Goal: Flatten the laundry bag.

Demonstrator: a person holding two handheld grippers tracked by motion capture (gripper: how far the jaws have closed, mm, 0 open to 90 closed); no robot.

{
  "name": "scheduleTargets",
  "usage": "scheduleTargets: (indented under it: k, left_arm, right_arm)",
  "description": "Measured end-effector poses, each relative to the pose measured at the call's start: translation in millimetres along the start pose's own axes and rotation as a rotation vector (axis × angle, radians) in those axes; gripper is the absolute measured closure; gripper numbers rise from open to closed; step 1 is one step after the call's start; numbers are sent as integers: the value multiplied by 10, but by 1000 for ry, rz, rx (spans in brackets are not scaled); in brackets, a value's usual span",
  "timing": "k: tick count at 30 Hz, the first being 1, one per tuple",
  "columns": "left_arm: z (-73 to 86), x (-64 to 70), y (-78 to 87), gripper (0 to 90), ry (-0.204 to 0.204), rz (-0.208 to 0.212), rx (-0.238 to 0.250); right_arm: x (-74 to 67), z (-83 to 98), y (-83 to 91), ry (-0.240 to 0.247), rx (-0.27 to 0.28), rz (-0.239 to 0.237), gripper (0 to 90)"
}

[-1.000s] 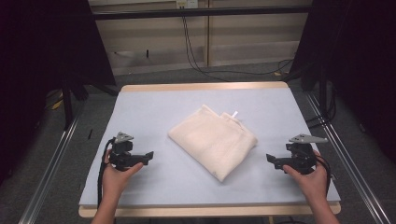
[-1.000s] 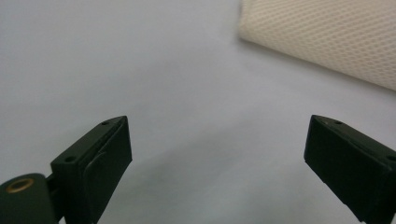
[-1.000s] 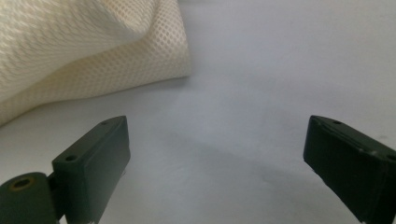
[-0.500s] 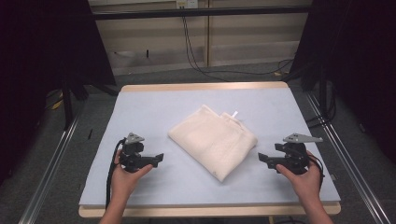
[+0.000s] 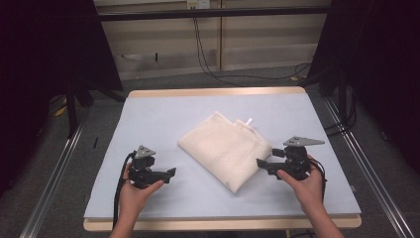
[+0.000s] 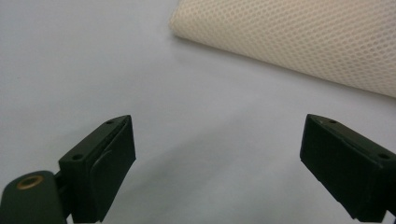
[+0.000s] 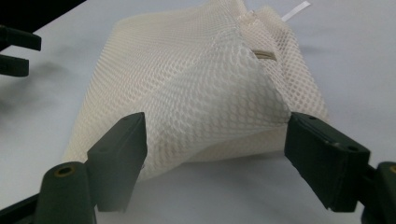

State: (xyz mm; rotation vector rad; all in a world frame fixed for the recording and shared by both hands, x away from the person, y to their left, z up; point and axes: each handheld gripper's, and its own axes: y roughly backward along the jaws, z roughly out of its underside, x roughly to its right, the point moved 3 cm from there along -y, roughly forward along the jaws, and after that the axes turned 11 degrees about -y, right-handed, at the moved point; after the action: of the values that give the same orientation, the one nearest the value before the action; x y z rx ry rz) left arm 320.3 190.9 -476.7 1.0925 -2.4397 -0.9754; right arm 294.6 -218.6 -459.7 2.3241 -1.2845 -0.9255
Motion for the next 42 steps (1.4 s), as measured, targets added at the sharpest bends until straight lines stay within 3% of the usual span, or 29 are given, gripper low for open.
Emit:
scheduleTargets:
  k: [5,6,7,9,14,16,27,42]
  left_arm:
    - [-5,14,32,110,-5,7,4]
    - [-6,25,28,114,-2,13,5]
    - [-8,30,23,114,-8,21,0]
    - [-18,50,14,119,-7,25,6]
    - [-49,87,28,150,-21,51,11]
    - [-61,106,33,156,-22,57,18]
    - [-104,168,85,193,-24,86,41]
    - [-137,249,203,201,-22,116,68]
  right_arm:
    - [-59,-15,-62,-6,5,-6,308]
    - [-83,-21,-66,-7,20,-10,394]
    - [-83,-21,-66,-7,20,-10,394]
    - [-110,-28,-61,-1,37,-23,495]
    - [-243,-4,-84,77,27,-57,720]
    - [-284,8,-94,93,19,-70,757]
    - [-594,51,-180,205,10,-116,792]
    - [-927,134,-425,294,-43,-162,793]
